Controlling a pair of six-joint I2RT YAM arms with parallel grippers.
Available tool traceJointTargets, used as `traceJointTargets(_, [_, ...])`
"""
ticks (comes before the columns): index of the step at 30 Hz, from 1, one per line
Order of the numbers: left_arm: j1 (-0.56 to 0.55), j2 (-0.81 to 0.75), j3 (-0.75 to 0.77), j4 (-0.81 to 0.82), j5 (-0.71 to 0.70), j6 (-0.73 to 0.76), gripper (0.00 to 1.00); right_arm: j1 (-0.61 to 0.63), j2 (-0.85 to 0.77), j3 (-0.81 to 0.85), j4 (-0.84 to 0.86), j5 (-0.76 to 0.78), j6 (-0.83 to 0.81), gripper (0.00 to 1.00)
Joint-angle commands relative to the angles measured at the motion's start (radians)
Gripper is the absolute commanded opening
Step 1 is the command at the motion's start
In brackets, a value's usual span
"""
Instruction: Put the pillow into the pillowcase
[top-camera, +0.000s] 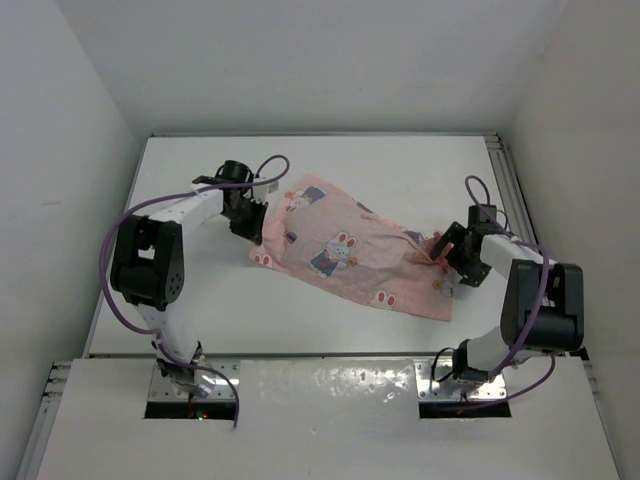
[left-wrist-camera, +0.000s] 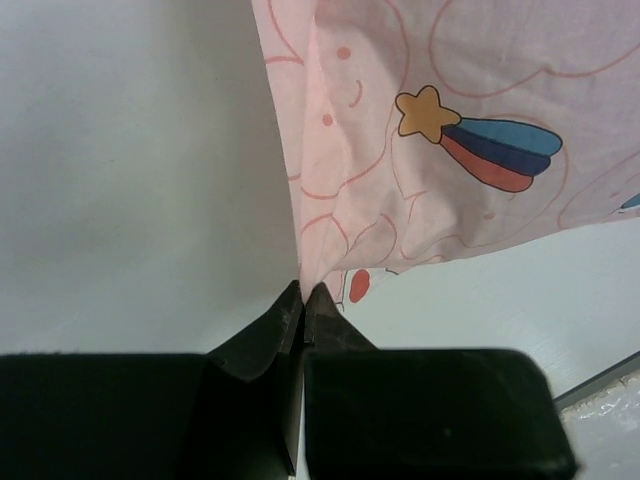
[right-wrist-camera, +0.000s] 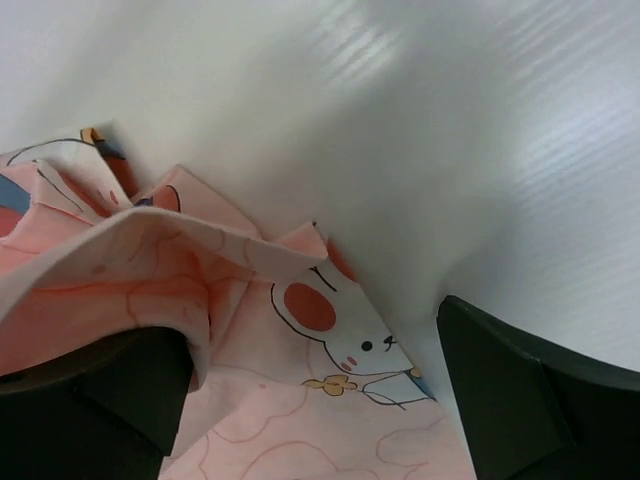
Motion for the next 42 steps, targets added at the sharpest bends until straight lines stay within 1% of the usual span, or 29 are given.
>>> traceJointTargets(1, [0.003,-0.065,-0.003,-0.021,-0.006,0.022,0.0,-0.036,-0.041,-0.036,0.009,0.048,0.041,0.99])
traceJointTargets(2, [0.005,-0.071,-0.007,-0.021,-0.017,0.026,0.0,-0.053,-0.061,-0.02,0.018,0.031,0.032,0.99])
traceJointTargets(3, [0.009,-0.073,-0.009,-0.021,-0.047,0.029,0.0,-0.077,-0.06,0.05,0.027,0.009,0.005,0.99])
traceJointTargets(5, [0.02,-0.074,-0.021,-0.014,-0.077,0.039,0.0,-0.085,-0.014,0.156,0.012,-0.032,-0.023,0.99])
traceJointTargets(6, [0.04,-0.077,-0.027,-0.009,-0.1,0.04,0.0,-0.083,0.012,0.276,0.002,-0.041,-0.048,0.99])
traceJointTargets(7, [0.052,-0.08,-0.038,-0.006,-0.106,0.04,0.0,-0.083,0.042,0.337,-0.043,-0.041,-0.051,0.99])
traceJointTargets(9, [0.091,-0.091,-0.05,0.011,-0.13,0.045,0.0,-0.073,0.11,0.464,-0.066,-0.127,-0.075,0.99])
traceJointTargets(11, [0.111,-0.108,-0.07,0.019,-0.144,0.051,0.0,-0.06,0.112,0.484,-0.052,-0.164,-0.086,0.99])
traceJointTargets(12, [0.123,-0.116,-0.091,0.025,-0.156,0.055,0.0,-0.041,0.087,0.459,-0.023,-0.16,-0.106,0.99])
traceJointTargets(14, [0.138,-0.142,-0.118,0.037,-0.16,0.063,0.0,-0.019,0.058,0.407,-0.014,-0.091,-0.126,0.99])
traceJointTargets(15, [0.141,-0.149,-0.141,0.04,-0.157,0.063,0.0,-0.016,0.029,0.385,-0.02,-0.081,-0.131,0.99])
traceJointTargets(17, [0.149,-0.159,-0.153,0.037,-0.135,0.066,0.0,-0.019,0.006,0.331,-0.054,-0.08,-0.129,0.99])
traceJointTargets(19, [0.151,-0.16,-0.159,0.023,-0.121,0.066,0.0,-0.011,-0.037,0.275,-0.127,-0.08,-0.109,0.99])
traceJointTargets(20, [0.152,-0.162,-0.159,0.02,-0.108,0.065,0.0,0.021,-0.06,0.186,-0.144,-0.075,-0.082,0.99])
traceJointTargets(22, [0.155,-0.171,-0.159,0.019,-0.098,0.06,0.0,0.059,-0.132,0.083,-0.132,-0.078,-0.05,0.98])
traceJointTargets(23, [0.157,-0.172,-0.156,0.017,-0.089,0.059,0.0,0.106,-0.156,-0.004,-0.115,-0.074,-0.011,0.98])
traceJointTargets(24, [0.16,-0.175,-0.153,0.013,-0.086,0.06,0.0,0.13,-0.192,-0.041,-0.108,-0.061,0.009,0.96])
traceJointTargets(25, [0.16,-0.174,-0.148,0.01,-0.078,0.059,0.0,0.183,-0.203,-0.089,-0.101,-0.052,0.041,0.95])
traceJointTargets(29, [0.16,-0.177,-0.121,-0.015,-0.074,0.056,0.0,0.271,-0.172,-0.123,-0.112,-0.049,0.082,0.93])
traceJointTargets(32, [0.158,-0.186,-0.107,-0.03,-0.069,0.052,0.0,0.321,-0.143,-0.149,-0.124,-0.049,0.112,0.89])
traceJointTargets(36, [0.16,-0.2,-0.098,-0.043,-0.064,0.048,0.0,0.398,-0.097,-0.193,-0.132,-0.012,0.135,0.76])
traceJointTargets(38, [0.16,-0.208,-0.096,-0.055,-0.061,0.046,0.0,0.414,-0.056,-0.201,-0.105,-0.043,0.136,0.53])
traceJointTargets(39, [0.16,-0.212,-0.098,-0.058,-0.058,0.046,0.0,0.418,-0.04,-0.2,-0.104,-0.064,0.135,0.38])
traceJointTargets(40, [0.16,-0.215,-0.099,-0.063,-0.06,0.048,0.0,0.415,-0.023,-0.201,-0.107,-0.07,0.135,0.0])
traceJointTargets(42, [0.16,-0.22,-0.09,-0.073,-0.058,0.057,0.0,0.379,-0.035,-0.22,-0.095,-0.098,0.132,0.0])
